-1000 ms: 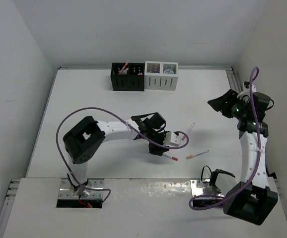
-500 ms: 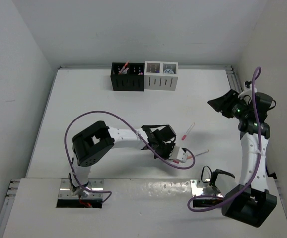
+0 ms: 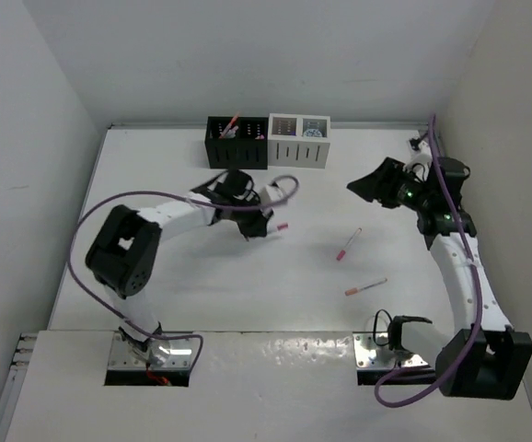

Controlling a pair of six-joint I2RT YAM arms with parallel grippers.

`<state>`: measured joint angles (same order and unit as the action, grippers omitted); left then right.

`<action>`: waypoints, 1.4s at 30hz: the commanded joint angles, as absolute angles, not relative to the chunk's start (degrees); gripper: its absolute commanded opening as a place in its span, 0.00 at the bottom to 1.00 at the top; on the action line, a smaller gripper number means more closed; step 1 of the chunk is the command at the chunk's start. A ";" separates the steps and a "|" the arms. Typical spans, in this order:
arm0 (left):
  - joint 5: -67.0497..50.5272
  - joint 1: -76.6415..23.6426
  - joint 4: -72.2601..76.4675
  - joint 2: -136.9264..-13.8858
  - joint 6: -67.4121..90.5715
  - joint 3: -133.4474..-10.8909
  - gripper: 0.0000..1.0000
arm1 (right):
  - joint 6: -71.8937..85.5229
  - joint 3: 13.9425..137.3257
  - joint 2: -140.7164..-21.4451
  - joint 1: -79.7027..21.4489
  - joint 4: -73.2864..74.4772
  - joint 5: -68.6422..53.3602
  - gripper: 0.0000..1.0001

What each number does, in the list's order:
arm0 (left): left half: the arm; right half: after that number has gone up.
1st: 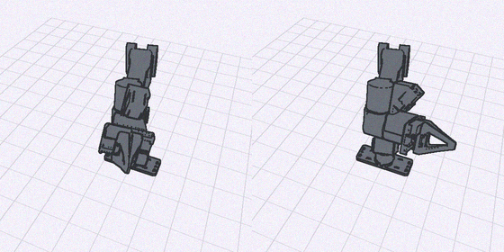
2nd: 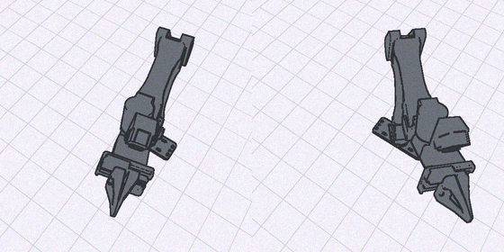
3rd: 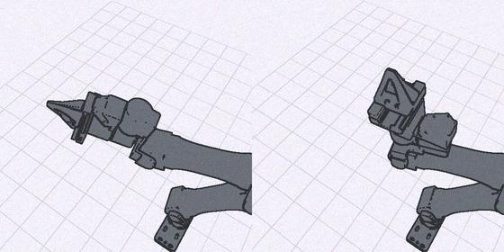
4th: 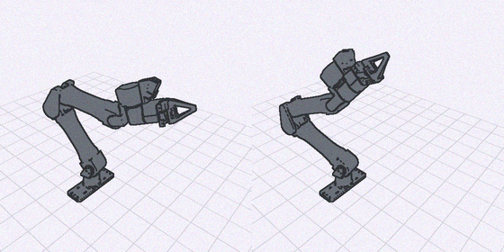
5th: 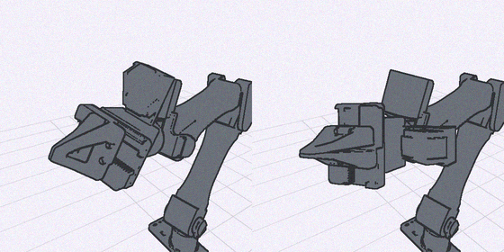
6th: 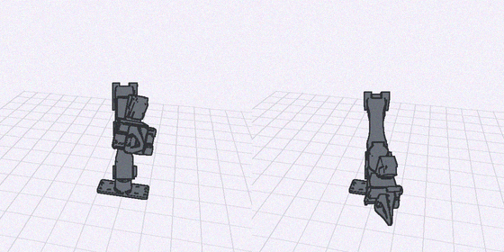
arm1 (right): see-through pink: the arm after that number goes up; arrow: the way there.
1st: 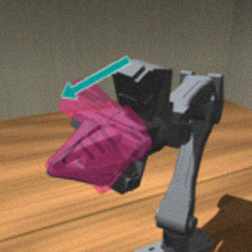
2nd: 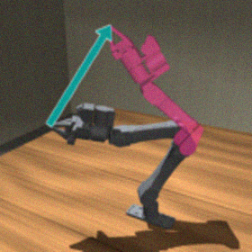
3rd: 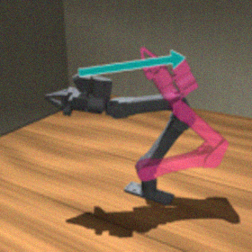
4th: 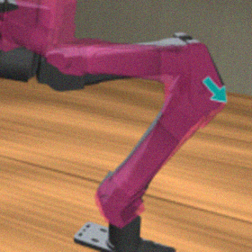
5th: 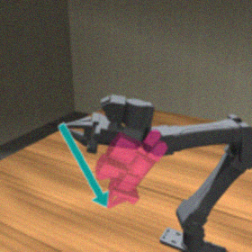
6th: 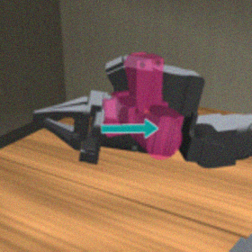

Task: Sort the stationery into containers
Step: Pick up the pen from the center of the board, then place the pen in the storage box.

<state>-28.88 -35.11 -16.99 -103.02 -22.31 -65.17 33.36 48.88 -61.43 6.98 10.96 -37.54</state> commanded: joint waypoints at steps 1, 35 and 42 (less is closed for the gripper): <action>-39.80 -30.17 -11.71 -92.91 -11.09 -66.53 0.00 | 35.94 52.73 -64.06 2.56 2.56 -37.97 0.67; -56.78 -17.49 7.56 -83.41 19.25 -63.81 0.00 | 44.91 76.82 -93.43 -22.94 -9.40 -39.20 0.11; -52.74 -14.07 3.61 -83.41 18.11 -64.86 0.91 | 44.74 78.65 -95.35 -23.03 -9.93 -39.46 0.00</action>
